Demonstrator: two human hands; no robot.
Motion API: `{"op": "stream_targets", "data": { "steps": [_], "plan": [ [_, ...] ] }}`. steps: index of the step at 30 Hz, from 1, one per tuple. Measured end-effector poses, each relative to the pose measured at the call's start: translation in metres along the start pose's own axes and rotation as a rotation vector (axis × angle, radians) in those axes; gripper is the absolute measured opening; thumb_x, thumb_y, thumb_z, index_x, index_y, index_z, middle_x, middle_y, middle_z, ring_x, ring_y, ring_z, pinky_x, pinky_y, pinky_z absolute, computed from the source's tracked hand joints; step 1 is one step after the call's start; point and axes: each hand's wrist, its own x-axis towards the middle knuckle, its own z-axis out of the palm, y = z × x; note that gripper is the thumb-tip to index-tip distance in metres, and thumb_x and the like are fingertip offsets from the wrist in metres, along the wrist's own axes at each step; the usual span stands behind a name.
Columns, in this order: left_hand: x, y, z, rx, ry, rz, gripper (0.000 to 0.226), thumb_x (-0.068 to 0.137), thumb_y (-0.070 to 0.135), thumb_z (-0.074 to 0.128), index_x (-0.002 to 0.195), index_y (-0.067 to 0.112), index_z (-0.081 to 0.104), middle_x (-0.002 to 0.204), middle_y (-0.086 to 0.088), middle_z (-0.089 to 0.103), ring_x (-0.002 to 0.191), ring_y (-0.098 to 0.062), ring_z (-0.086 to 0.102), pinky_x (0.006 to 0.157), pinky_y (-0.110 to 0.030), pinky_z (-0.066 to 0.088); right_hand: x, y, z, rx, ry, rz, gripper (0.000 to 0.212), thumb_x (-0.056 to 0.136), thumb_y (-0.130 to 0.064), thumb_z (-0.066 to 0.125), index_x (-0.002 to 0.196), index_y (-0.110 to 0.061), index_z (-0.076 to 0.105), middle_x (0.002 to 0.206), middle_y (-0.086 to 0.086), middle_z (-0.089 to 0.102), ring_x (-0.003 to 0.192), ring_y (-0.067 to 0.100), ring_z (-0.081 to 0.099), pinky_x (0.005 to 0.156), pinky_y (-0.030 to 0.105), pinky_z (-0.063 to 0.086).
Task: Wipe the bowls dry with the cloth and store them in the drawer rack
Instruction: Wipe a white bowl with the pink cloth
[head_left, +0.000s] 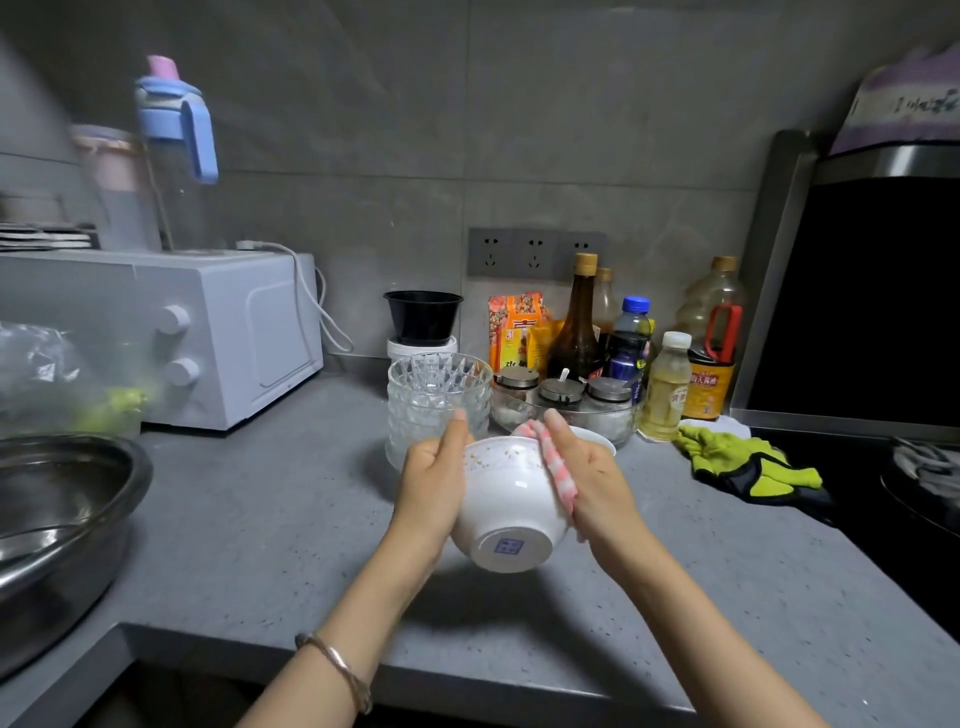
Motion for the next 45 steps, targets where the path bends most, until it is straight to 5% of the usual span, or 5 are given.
{"op": "stream_targets", "data": {
  "steps": [6, 12, 19, 33, 45],
  "plan": [
    [-0.003, 0.005, -0.001, 0.291, -0.136, 0.235, 0.061, 0.095, 0.045, 0.044, 0.041, 0.018, 0.050, 0.042, 0.006, 0.052, 0.046, -0.011, 0.051, 0.051, -0.025, 0.036, 0.007, 0.002, 0.001, 0.001, 0.050, -0.027, 0.068, 0.089, -0.049, 0.042, 0.080, 0.014, 0.067, 0.061, 0.012, 0.066, 0.059, 0.004, 0.063, 0.060, 0.017, 0.045],
    [-0.003, 0.007, 0.002, 0.000, 0.101, 0.110, 0.045, 0.094, 0.031, 0.053, 0.053, 0.014, 0.058, 0.045, 0.002, 0.057, 0.047, -0.019, 0.058, 0.048, -0.024, 0.041, -0.006, 0.010, 0.012, 0.021, 0.092, -0.257, 0.039, 0.097, -0.050, 0.031, 0.116, -0.034, 0.061, 0.112, -0.020, 0.066, 0.108, 0.000, 0.060, 0.092, 0.022, 0.047],
    [0.003, 0.011, 0.004, -0.090, 0.163, 0.011, 0.040, 0.095, 0.024, 0.051, 0.056, 0.012, 0.055, 0.054, 0.000, 0.055, 0.059, -0.019, 0.052, 0.055, -0.026, 0.040, -0.027, 0.019, 0.026, -0.488, 0.117, -0.630, 0.051, 0.100, -0.046, 0.020, 0.149, -0.030, 0.023, 0.156, -0.011, 0.022, 0.145, 0.011, 0.015, 0.118, 0.033, 0.015],
    [-0.011, 0.006, 0.009, -0.323, 0.024, -0.116, 0.031, 0.095, 0.022, 0.049, 0.070, 0.010, 0.061, 0.052, 0.001, 0.063, 0.046, -0.013, 0.061, 0.043, -0.017, 0.044, -0.002, -0.001, -0.008, 0.126, -0.004, 0.035, 0.035, 0.097, -0.043, 0.035, 0.080, -0.030, 0.063, 0.049, -0.023, 0.061, 0.045, -0.014, 0.054, 0.039, 0.004, 0.037],
    [-0.008, 0.012, 0.011, 0.344, -0.097, 0.317, 0.053, 0.098, 0.038, 0.045, 0.049, 0.019, 0.057, 0.047, 0.004, 0.059, 0.050, -0.013, 0.059, 0.050, -0.026, 0.041, 0.006, -0.002, 0.000, -0.141, 0.087, -0.237, 0.053, 0.092, -0.047, 0.037, 0.051, -0.018, 0.055, 0.049, 0.001, 0.056, 0.050, 0.010, 0.054, 0.049, 0.019, 0.037]
  ]
}}
